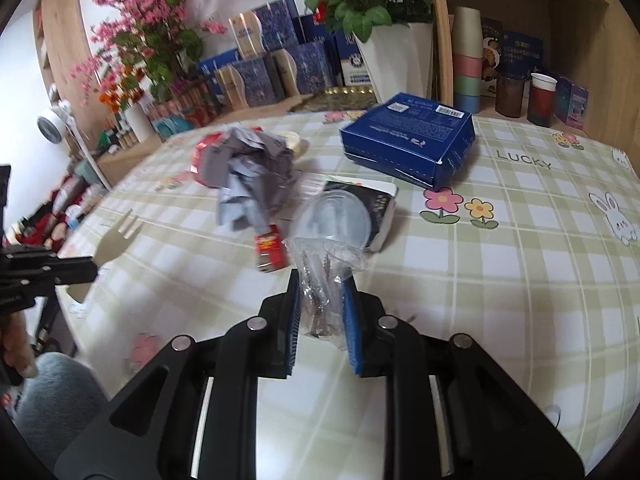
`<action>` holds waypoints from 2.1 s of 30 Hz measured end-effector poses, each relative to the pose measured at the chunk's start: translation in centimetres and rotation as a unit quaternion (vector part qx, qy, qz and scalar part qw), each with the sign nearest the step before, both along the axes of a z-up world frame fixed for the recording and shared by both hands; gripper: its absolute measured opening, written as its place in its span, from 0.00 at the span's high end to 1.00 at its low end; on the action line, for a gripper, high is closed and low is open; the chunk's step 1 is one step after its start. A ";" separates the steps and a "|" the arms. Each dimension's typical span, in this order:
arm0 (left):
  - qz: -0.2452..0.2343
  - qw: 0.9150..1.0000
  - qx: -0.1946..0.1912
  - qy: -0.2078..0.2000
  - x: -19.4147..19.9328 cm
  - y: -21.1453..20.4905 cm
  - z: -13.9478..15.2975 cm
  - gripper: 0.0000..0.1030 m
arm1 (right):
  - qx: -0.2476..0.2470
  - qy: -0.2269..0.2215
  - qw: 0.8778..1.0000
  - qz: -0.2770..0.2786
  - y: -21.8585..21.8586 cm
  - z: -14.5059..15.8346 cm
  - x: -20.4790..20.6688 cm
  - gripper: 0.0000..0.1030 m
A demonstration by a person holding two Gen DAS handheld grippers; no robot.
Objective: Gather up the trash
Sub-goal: 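Carry the white fork and clear cup over the brown bin with both grippers, then open the left gripper to drop the white fork into the bin, then open the right gripper to drop the clear cup into the bin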
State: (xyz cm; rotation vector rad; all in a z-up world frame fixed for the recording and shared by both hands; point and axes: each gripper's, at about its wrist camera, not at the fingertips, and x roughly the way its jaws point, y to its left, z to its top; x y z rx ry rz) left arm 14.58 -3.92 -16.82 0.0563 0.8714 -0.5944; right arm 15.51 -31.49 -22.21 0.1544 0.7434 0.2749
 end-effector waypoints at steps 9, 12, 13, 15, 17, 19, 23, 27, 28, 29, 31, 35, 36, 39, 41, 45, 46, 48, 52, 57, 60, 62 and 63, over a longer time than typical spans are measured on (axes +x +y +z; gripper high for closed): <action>0.002 0.999 -0.035 -0.005 -6.0 0.9 1.2 0.98 | 0.049 -0.010 0.999 -0.002 1.1 1.7 -7.5 0.78; -0.005 0.999 -0.036 -0.004 -8.1 0.9 1.0 0.98 | 0.051 -0.002 0.999 -0.005 1.7 1.3 -9.9 0.78; -0.009 0.999 -0.035 -0.004 -9.0 0.9 0.8 0.98 | 0.054 0.003 0.999 -0.005 1.9 1.1 -10.8 0.78; -0.015 0.999 -0.035 0.000 -10.5 0.9 0.4 0.98 | 0.056 0.007 0.998 -0.001 2.4 0.7 -12.4 0.78; -0.025 0.999 -0.028 0.003 -12.2 0.6 -0.3 0.98 | 0.052 0.009 0.999 0.007 3.0 0.3 -14.1 0.78; -0.034 0.999 -0.024 0.011 -13.6 0.4 -1.4 0.98 | 0.055 0.016 0.998 0.011 3.3 -0.2 -15.6 0.78; -0.060 0.998 0.007 0.018 -16.1 -0.8 -3.9 0.98 | 0.067 0.032 0.997 0.013 3.6 -1.2 -17.5 0.78; -0.069 0.997 0.018 0.041 -16.8 -1.6 -6.2 0.98 | 0.054 0.041 0.998 0.011 3.7 -1.9 -17.8 0.78; -0.072 0.996 0.022 0.045 -16.8 -1.8 -6.6 0.98 | 0.054 0.041 0.998 0.010 3.7 -2.0 -17.7 0.78; -0.075 0.996 0.023 0.049 -16.8 -2.0 -6.8 0.98 | 0.055 0.041 0.998 0.008 3.6 -2.1 -17.7 0.78; -0.079 0.995 0.026 0.057 -16.6 -2.4 -7.1 0.98 | 0.057 0.044 0.997 0.005 3.4 -2.5 -17.6 0.78; -0.069 0.993 0.032 0.092 -15.7 -2.3 -9.1 0.98 | 0.057 0.061 0.997 -0.003 3.2 -4.1 -17.0 0.78; -0.065 0.992 0.031 0.100 -15.5 -2.2 -9.4 0.98 | 0.057 0.065 0.996 -0.004 3.2 -4.3 -16.8 0.78; -0.051 0.990 0.009 0.128 -14.4 -1.4 -10.4 0.98 | 0.054 0.066 0.996 -0.003 3.3 -4.4 -16.6 0.78; -0.044 0.990 -0.001 0.137 -14.0 -1.0 -10.7 0.98 | 0.053 0.065 0.996 -0.001 3.4 -4.5 -16.6 0.78; -0.049 0.988 -0.002 0.144 -13.9 -1.2 -11.0 0.98 | 0.053 0.069 0.996 -0.001 3.4 -4.8 -16.4 0.78; -0.052 0.988 0.000 0.148 -13.9 -1.5 -11.2 0.98 | 0.053 0.070 0.996 0.000 3.4 -4.9 -16.4 0.78; -0.054 0.986 0.002 0.157 -13.8 -1.7 -11.5 0.98 | 0.053 0.071 0.996 0.000 3.4 -5.0 -16.3 0.78; -0.063 0.983 -0.010 0.173 -13.5 -2.0 -12.1 0.94 | 0.054 0.071 0.996 0.006 3.6 -4.9 -16.4 0.78; -0.054 0.989 -0.037 0.135 -13.9 -1.3 -10.5 0.38 | 0.053 0.075 0.996 0.006 3.6 -5.1 -16.3 0.78; -0.011 0.993 -0.057 0.107 -13.9 0.3 -9.2 0.24 | 0.050 0.078 0.996 0.008 3.7 -5.2 -16.2 0.78; 0.026 0.993 -0.082 0.077 -14.0 2.0 -7.9 0.19 | 0.047 0.080 0.996 0.012 3.9 -5.4 -16.2 0.78; 0.053 0.993 -0.093 0.056 -14.2 3.0 -7.1 0.14 | 0.046 0.081 0.996 0.014 4.0 -5.4 -16.2 0.78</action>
